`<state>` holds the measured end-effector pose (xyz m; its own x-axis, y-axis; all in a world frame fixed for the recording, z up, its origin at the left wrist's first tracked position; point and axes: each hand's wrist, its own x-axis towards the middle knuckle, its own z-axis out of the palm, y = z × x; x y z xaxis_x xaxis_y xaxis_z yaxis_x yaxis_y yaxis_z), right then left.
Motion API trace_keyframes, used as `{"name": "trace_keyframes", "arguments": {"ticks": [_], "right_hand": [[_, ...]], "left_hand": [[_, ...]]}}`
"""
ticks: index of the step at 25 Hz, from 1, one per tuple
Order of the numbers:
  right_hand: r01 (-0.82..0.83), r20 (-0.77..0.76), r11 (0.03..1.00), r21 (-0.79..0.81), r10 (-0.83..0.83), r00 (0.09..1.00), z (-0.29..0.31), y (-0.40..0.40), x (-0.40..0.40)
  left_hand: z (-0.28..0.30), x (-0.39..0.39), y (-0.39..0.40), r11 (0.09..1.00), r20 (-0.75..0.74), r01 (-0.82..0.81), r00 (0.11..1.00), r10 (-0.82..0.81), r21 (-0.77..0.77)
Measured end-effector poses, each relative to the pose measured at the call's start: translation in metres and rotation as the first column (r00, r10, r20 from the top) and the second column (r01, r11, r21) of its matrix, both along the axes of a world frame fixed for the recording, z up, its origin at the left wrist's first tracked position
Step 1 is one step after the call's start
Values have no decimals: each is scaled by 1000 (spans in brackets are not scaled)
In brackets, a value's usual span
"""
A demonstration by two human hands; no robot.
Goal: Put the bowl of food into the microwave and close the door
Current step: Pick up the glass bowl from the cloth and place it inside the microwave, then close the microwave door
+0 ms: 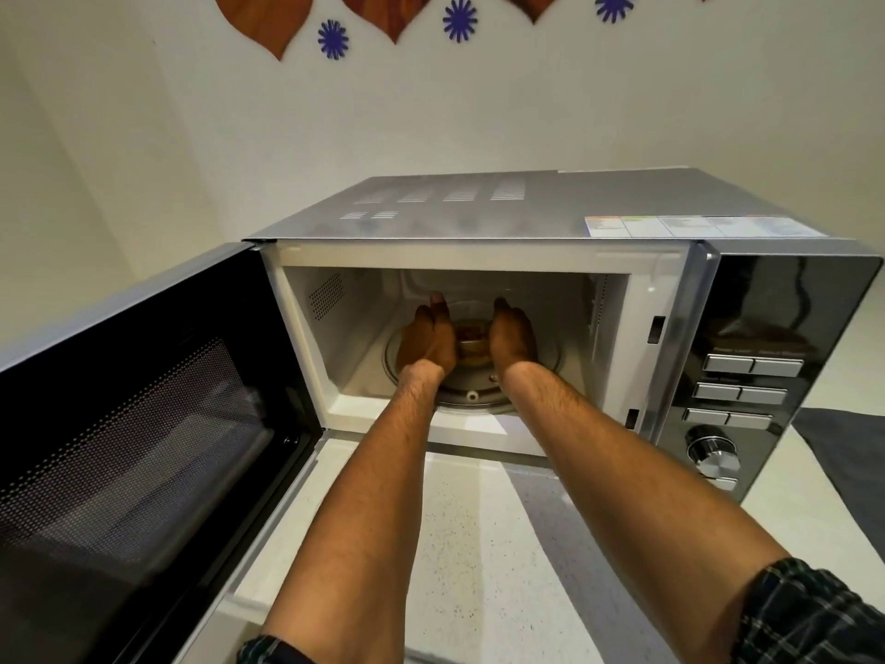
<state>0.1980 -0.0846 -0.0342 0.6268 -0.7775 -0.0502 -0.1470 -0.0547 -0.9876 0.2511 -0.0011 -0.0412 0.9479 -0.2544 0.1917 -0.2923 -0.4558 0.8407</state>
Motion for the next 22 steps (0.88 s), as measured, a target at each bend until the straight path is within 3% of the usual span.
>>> {"name": "trace_keyframes", "arguments": {"ticks": [4,6,9,13,18,22], "right_hand": [[37,-54,996,-77,-41,998,8,10,-17],[99,25,993,-60,-98,995,4,23,-40],[69,107,997,-35,-65,992,-14,58,-86],[39,175,994,-101,-21,984,-32,96,-135],[-66,207,992,-104,86,975,-43,124,-179],[-208,192,977,-43,212,958,-41,152,-195]], "left_hand": [[8,-11,12,992,19,-78,997,80,-95],[8,-27,25,983,136,-143,978,157,-113],[10,-58,48,976,306,-134,934,182,-172],[17,-103,77,993,561,-94,819,122,-77],[42,-151,110,984,765,-119,643,-25,133],[84,-168,140,890,853,-300,495,-162,343]]}}
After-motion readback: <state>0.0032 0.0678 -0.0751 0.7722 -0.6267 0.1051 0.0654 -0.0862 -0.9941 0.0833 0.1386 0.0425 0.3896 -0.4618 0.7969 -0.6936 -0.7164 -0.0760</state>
